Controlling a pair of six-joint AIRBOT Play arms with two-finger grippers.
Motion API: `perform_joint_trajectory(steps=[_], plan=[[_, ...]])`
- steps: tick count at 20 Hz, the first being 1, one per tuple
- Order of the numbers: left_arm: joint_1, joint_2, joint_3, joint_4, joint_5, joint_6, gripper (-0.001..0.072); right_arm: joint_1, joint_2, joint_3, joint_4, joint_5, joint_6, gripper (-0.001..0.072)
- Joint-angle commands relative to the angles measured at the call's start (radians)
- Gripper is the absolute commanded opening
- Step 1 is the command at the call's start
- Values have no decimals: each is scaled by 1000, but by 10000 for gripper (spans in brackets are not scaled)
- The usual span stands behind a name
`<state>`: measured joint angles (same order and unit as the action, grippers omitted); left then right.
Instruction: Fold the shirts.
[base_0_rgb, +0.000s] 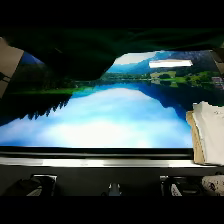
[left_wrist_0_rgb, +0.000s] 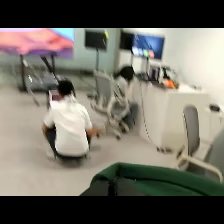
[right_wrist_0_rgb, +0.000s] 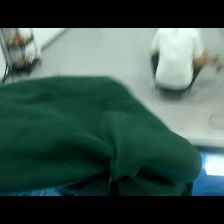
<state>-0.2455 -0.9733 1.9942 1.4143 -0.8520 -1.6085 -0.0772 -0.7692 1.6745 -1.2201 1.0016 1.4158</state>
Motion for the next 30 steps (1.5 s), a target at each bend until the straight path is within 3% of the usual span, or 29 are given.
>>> perform_joint_trajectory(steps=[1, 5, 7, 9, 12, 14, 16, 19, 20, 21, 22, 24, 26, 28, 30], plan=[[1, 118, -24, 124, 19, -57, 31, 0, 111, 31, -55, -7, 79, 20], [1, 82, -24, 234, 81, -46, 32, 0, 58, 31, -74, 277, 96, 20], [1, 18, -32, 302, -19, -46, 31, 0, -15, -5, -108, 537, 163, 20], [1, -68, -89, 315, -137, -46, 31, 0, -68, -203, -92, 662, 208, 20], [1, -216, -302, 314, -185, -55, 32, 0, -71, -683, -78, 451, 215, 20], [1, -336, -434, 313, -105, -86, 33, 0, -97, -940, -13, 102, 220, 21], [1, -476, -467, 261, -102, -163, 33, 0, -167, -1049, 99, -177, 224, 21], [1, -607, -467, 37, -147, -209, 55, 0, -290, -1027, 286, -328, 243, 22], [1, -621, -467, -31, -151, -204, 193, 0, -312, -993, 307, -324, 233, 52], [6, -621, -459, -64, -183, -161, 543, -5, -321, -943, 289, -299, 206, 294], [19, -618, -435, -63, -254, -119, 720, -16, -321, -873, 251, -247, 158, 556], [82, -611, -377, -61, -470, -30, 719, -82, -322, -695, 89, -75, 135, 585], [164, -572, -407, -70, -625, -22, 718, -193, -322, -572, -35, 82, 135, 585], [215, -485, -564, -119, -630, -23, 713, -308, -323, -581, -53, 214, 133, 569], [216, -373, -805, -167, -557, -30, 706, -355, -323, -677, -16, 257, 126, 555]])
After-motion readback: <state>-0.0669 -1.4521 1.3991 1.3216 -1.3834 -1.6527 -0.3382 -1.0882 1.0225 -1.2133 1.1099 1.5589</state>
